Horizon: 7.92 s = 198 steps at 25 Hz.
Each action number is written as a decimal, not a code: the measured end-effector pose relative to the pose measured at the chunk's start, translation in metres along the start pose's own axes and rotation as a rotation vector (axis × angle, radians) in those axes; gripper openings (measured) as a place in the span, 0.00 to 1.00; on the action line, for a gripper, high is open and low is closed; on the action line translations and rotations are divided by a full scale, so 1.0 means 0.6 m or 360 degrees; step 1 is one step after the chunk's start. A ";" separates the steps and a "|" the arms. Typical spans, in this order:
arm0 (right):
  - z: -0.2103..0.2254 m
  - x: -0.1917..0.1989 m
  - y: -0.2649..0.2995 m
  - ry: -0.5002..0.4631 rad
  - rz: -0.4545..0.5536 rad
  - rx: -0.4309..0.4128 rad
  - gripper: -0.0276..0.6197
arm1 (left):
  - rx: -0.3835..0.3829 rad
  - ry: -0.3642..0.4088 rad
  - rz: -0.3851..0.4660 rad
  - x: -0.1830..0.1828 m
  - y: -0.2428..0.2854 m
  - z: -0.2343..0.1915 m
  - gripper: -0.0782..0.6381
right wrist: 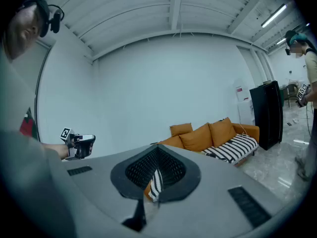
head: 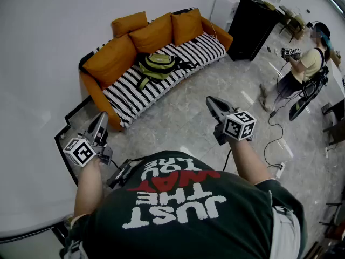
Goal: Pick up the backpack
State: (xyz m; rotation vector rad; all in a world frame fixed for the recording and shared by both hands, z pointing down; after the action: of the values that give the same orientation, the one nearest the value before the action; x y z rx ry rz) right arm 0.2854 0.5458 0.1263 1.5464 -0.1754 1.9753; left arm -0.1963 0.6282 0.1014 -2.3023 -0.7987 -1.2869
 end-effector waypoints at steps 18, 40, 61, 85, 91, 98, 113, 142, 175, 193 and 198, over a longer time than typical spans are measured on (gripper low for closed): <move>0.035 -0.008 -0.018 0.0059 0.0035 0.0026 0.09 | 0.0008 0.0014 -0.0014 0.005 0.028 0.025 0.12; 0.176 0.008 -0.011 0.0204 0.0003 -0.0018 0.09 | 0.0024 0.0041 -0.0133 0.014 0.178 0.026 0.12; 0.132 -0.192 0.564 0.0162 0.0056 0.0270 0.09 | 0.0359 -0.0094 -0.0418 -0.210 0.497 -0.603 0.12; 0.357 -0.185 0.871 0.0175 -0.0338 -0.0158 0.09 | 0.0076 -0.0121 -0.1025 -0.006 0.713 -0.758 0.12; 0.366 -0.144 0.927 0.0161 -0.0431 -0.0227 0.09 | 0.0132 -0.0040 -0.1449 0.117 0.731 -0.806 0.21; 0.377 -0.042 0.956 0.0185 -0.0536 -0.0212 0.09 | 0.0240 -0.0043 -0.1917 0.304 0.716 -0.871 0.40; 0.430 0.190 0.991 0.0249 -0.0667 -0.0142 0.09 | 0.0407 -0.0030 -0.2216 0.552 0.706 -0.983 0.48; 0.409 0.156 0.916 0.0315 -0.0492 -0.0030 0.09 | 0.1010 -0.0925 -0.1329 0.421 0.754 -0.812 0.18; 0.385 -0.227 0.811 0.0159 -0.0048 0.0142 0.09 | 0.0833 -0.0519 -0.0584 -0.118 0.989 -0.668 0.18; 0.325 -0.544 0.799 -0.0039 0.0209 0.0174 0.09 | 0.0849 -0.0194 -0.0334 -0.544 1.037 -0.487 0.18; 0.322 -0.631 0.813 -0.0121 0.0287 0.0191 0.09 | 0.0876 -0.0084 -0.0308 -0.616 1.060 -0.460 0.18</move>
State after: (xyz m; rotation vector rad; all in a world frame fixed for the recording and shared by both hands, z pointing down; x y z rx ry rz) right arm 0.2313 -0.0786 -0.0337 1.7372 -0.2384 2.0999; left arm -0.1199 -0.1247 -0.1111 -1.8551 -1.2400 -0.9265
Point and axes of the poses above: the fingertips, and each gripper's own axes: y forward along the fingers, z to its right, x out of its underside, the point moved 9 cm from there along -y, backward along the fingers, and after that the axes turned 10 degrees about x, right-handed, at the moved point
